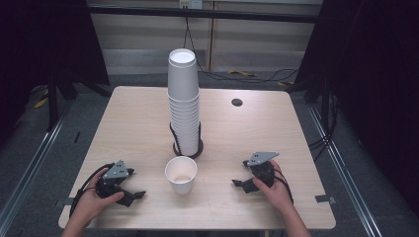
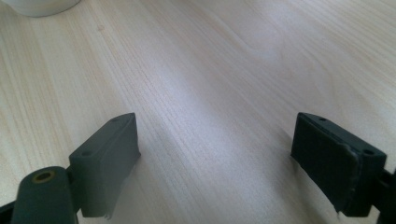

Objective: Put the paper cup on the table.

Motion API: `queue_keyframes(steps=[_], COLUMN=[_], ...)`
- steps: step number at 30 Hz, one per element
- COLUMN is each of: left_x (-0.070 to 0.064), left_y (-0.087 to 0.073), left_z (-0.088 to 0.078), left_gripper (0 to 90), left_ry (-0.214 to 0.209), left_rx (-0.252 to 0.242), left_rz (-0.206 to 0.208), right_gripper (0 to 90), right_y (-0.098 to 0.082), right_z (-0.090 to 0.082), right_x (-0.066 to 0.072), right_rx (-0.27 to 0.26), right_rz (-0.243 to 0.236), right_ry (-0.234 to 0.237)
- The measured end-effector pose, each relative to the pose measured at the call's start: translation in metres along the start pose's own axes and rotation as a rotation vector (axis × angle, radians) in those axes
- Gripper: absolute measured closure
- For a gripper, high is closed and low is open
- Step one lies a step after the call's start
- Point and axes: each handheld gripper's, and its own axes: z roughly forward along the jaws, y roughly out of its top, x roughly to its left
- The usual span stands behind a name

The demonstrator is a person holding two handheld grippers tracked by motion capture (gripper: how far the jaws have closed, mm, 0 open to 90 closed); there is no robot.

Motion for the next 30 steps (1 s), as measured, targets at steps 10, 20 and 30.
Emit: queue_keyframes(steps=[10, 20, 30], left_x=[-0.0001, 0.0007, 0.0007], left_y=[0.0015, 0.0017, 0.0018], left_z=[0.0014, 0.0016, 0.0015], left_gripper=[0.8, 0.2, 0.2], left_ry=[0.031, 0.101, 0.105], left_rx=[0.019, 0.021, 0.024], left_rz=[-0.010, -0.076, -0.077], right_gripper=[14.2, 13.0, 13.0], right_y=[0.0000, 0.0000, 0.0000], right_z=[0.0000, 0.0001, 0.0000], right_x=[0.0000, 0.0003, 0.0004], right_rx=[0.000, 0.002, 0.002], right_rz=[0.000, 0.000, 0.000], right_ry=[0.000, -0.008, -0.010])
